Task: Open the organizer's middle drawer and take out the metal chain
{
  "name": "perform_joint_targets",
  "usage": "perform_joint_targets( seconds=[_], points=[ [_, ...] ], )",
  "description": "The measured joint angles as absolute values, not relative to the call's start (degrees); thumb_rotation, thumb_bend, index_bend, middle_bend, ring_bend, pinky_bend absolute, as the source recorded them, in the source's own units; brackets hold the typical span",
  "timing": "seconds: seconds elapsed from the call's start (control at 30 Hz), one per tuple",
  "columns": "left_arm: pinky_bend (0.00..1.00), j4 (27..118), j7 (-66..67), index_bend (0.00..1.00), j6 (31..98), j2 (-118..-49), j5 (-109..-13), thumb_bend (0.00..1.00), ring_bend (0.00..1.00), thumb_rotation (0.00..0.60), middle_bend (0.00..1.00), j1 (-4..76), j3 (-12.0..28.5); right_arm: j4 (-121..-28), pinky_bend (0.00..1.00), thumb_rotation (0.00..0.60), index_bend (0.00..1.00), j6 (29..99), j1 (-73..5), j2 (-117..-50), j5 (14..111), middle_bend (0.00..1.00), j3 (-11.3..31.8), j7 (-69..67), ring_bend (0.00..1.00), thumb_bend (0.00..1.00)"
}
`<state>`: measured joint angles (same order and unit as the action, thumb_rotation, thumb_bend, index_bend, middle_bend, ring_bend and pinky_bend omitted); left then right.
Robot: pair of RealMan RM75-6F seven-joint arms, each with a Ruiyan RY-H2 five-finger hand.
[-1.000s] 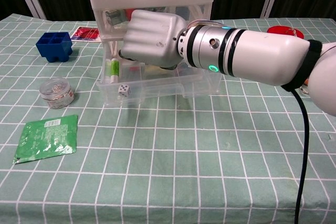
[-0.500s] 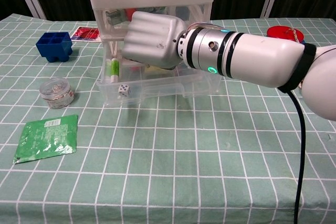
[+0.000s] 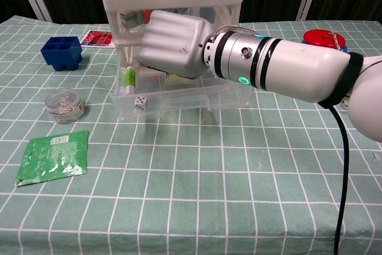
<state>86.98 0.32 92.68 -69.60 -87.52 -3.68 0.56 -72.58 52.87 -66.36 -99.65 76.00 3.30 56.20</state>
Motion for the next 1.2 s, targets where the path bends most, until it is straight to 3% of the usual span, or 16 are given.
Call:
perform_joint_targets(
  seconds=[0.3,0.63,0.93,1.07,1.2],
  points=[
    [0.2,87.18,0.49,0.33,92.7,-69.33,-87.75,0.0,0.15,0.6,0.23,-3.59,0.61,-78.07,1.0,0.6,0.67,55.89,-64.44,-96.89,79.16,0.95,3.79,53.34,0.92,0.36],
    [0.2,87.93,1.01,0.33,92.61,-68.97,-88.7,0.0,0.15,0.6,0.23,-2.88,0.83,-90.89,1.0,0.6,0.66,67.3,-57.29,-88.95,86.3,0.95,2.82,46.82,0.92,0.36],
    [0.2,89.26,2.28,0.33,92.2,-69.02,-89.53,0.0,0.15,0.6,0.23,-2.17,0.78,-96.24,1.0,0.6,0.63,75.03,-46.55,-82.9,96.02,0.95,-7.03,36.13,0.92,0.36],
    [0.2,90.07,3.16,0.33,92.56,-68.99,-90.18,0.0,0.15,0.6,0.23,-2.08,0.69,-93.58,1.0,0.6,0.61,74.63,-43.96,-84.66,100.92,0.95,-10.5,34.56,0.92,0.36],
    [0.2,90.47,3.52,0.33,93.17,-68.74,-90.33,0.0,0.15,0.6,0.23,-2.43,0.5,-89.17,1.0,0.6,0.59,72.69,-43.34,-88.07,104.17,0.95,-11.26,35.74,0.92,0.36]
  ],
)
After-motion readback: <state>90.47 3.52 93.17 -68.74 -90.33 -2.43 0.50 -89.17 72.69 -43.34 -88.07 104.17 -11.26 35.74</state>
